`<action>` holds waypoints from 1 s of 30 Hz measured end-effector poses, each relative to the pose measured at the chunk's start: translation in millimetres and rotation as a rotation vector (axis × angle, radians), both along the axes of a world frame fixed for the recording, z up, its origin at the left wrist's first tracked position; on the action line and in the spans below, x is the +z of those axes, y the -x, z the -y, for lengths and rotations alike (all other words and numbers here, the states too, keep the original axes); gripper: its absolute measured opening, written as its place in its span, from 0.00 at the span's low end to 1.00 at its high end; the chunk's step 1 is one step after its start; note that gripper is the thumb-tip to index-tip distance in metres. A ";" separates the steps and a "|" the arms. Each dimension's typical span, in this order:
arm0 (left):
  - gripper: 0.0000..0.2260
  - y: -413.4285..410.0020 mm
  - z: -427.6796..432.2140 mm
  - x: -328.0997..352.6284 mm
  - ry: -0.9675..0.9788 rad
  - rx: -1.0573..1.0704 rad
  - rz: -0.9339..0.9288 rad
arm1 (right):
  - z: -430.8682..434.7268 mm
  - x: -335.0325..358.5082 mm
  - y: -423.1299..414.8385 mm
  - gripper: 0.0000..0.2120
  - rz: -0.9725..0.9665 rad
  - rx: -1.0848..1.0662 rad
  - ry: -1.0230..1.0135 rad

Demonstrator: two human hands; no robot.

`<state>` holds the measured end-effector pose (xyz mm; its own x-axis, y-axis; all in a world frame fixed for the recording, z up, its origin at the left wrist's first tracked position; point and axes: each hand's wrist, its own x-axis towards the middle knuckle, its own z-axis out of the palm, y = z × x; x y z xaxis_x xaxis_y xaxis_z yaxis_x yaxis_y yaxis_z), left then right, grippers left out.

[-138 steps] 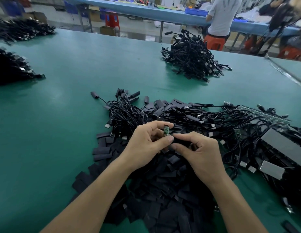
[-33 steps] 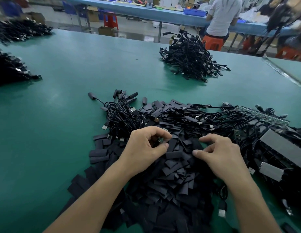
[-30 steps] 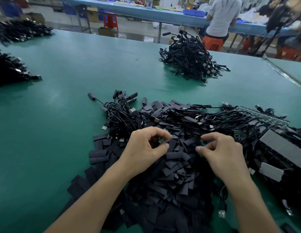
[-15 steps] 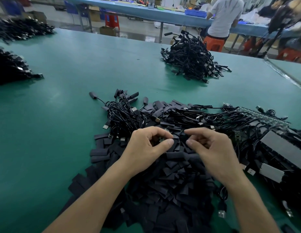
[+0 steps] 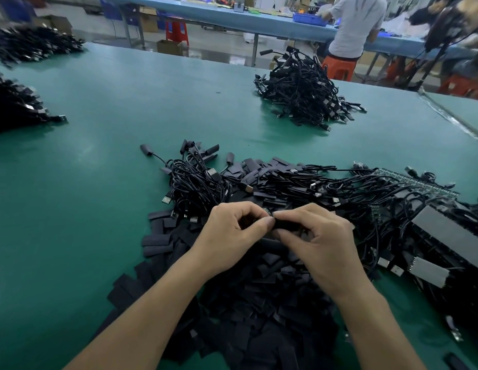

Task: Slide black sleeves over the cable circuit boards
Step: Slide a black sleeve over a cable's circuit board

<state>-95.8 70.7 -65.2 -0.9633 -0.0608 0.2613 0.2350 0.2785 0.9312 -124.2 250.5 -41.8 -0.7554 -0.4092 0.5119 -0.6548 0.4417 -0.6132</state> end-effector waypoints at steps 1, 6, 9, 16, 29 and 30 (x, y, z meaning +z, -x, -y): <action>0.06 0.1 0.1 0.1 -0.006 0.002 0.002 | -0.4 -0.3 0.3 0.14 -0.003 0.003 -0.019; 0.02 -1.9 0.0 1.7 -0.011 0.000 -0.014 | -3.2 -2.5 3.3 0.14 -0.001 0.009 -0.033; 0.10 -5.1 4.2 3.0 -0.029 -0.017 -0.016 | -7.1 -3.2 6.5 0.12 0.025 -0.016 0.004; 0.13 -4.7 7.4 4.0 0.212 0.028 -0.039 | -10.9 -1.8 8.5 0.12 0.092 -0.043 0.099; 0.14 -4.7 8.9 7.6 0.375 0.028 -0.231 | -13.1 -1.8 9.9 0.13 0.081 -0.059 0.051; 0.14 -4.8 9.0 7.1 0.370 0.015 -0.216 | -13.0 -1.3 9.5 0.13 0.081 -0.052 0.047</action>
<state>-91.0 61.7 -58.1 -0.8837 0.0614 0.4641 0.4072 0.5898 0.6974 -133.7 263.5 -43.1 -0.8148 -0.3453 0.4657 -0.5789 0.4431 -0.6845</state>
